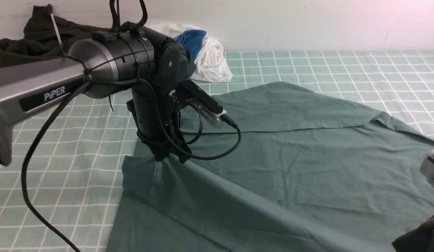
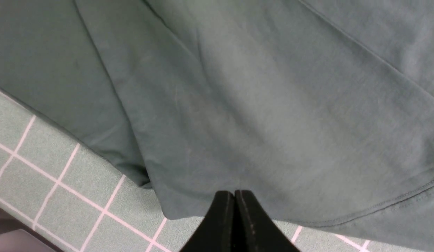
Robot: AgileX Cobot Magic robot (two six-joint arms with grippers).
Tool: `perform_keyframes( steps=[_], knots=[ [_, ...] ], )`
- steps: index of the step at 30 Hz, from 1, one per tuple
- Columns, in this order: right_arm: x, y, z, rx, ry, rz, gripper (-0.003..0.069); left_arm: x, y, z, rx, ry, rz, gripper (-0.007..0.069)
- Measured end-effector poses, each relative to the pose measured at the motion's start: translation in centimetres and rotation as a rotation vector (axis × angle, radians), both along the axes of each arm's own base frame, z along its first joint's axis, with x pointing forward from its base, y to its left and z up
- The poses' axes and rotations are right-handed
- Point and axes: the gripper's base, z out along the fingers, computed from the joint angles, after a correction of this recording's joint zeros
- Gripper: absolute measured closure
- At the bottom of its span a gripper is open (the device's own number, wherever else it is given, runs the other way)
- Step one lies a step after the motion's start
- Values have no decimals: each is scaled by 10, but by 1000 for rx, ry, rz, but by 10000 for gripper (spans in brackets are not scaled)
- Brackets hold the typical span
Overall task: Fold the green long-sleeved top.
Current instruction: Use the left arm to drag and place the cuff at the centered position on the left edge of the fabric
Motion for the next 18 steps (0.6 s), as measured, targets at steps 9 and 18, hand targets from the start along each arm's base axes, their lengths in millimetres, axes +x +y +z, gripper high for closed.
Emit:
perform_keyframes(
  steps=[9,18],
  knots=[
    [3,-1,1,-10,-31,-5,673,17,0,-3,-25,-88,50,433],
    [7,-4,1,-37,-66,-35,673,55,26,36,-164,-218,300,193]
  ],
)
